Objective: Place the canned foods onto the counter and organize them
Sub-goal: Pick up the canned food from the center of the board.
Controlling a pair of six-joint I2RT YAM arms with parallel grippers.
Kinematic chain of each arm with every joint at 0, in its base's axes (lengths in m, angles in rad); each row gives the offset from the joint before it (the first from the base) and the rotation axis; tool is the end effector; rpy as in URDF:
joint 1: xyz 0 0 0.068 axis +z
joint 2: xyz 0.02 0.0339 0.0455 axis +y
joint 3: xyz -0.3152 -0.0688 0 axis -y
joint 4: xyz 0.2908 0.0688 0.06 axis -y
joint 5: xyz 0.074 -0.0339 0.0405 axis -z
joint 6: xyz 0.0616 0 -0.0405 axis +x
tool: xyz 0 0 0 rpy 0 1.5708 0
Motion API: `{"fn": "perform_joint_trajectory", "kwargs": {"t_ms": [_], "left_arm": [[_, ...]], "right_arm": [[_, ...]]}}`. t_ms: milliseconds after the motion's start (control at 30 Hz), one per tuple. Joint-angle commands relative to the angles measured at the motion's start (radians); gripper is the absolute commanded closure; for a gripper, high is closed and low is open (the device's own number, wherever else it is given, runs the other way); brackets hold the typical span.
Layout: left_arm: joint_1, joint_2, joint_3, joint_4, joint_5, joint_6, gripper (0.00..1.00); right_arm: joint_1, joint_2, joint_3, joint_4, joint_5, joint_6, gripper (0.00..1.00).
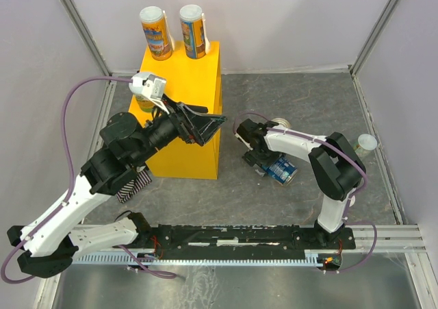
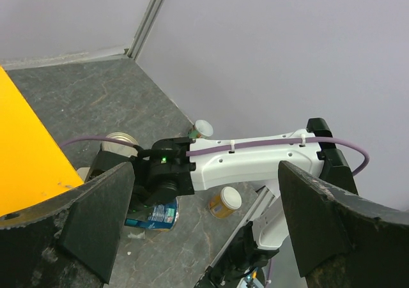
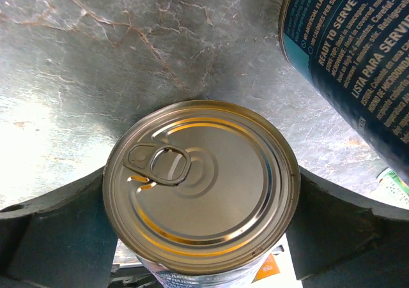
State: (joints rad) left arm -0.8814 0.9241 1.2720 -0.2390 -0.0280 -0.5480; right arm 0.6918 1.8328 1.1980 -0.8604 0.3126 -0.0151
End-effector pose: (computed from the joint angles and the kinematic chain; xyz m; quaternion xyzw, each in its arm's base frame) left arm 0.1398 -0.1669 0.5353 0.1005 0.6600 -0.4809 0.5684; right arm 0.3058 0.2287 0.1616 -0.3362 0.9281 -0.1343 0.0868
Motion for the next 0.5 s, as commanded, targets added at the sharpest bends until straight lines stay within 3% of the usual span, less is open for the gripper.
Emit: {"fn": "perform_joint_trajectory", "kwargs": {"t_ms": [0,133,467], "left_arm": [[0.001,-0.001,0.054,0.022,-0.020,0.037,0.01],[0.001,0.004,0.058,0.020,-0.015,0.037,0.01],[0.001,0.012,0.069,0.025,-0.009,0.036,0.01]], "right_arm": [[0.005,0.002,-0.017,0.086,-0.154,0.045,0.27],[0.002,-0.042,-0.011,0.095,-0.184,0.075,0.49],[0.002,-0.143,0.016,0.090,-0.225,0.157,0.86]]}}
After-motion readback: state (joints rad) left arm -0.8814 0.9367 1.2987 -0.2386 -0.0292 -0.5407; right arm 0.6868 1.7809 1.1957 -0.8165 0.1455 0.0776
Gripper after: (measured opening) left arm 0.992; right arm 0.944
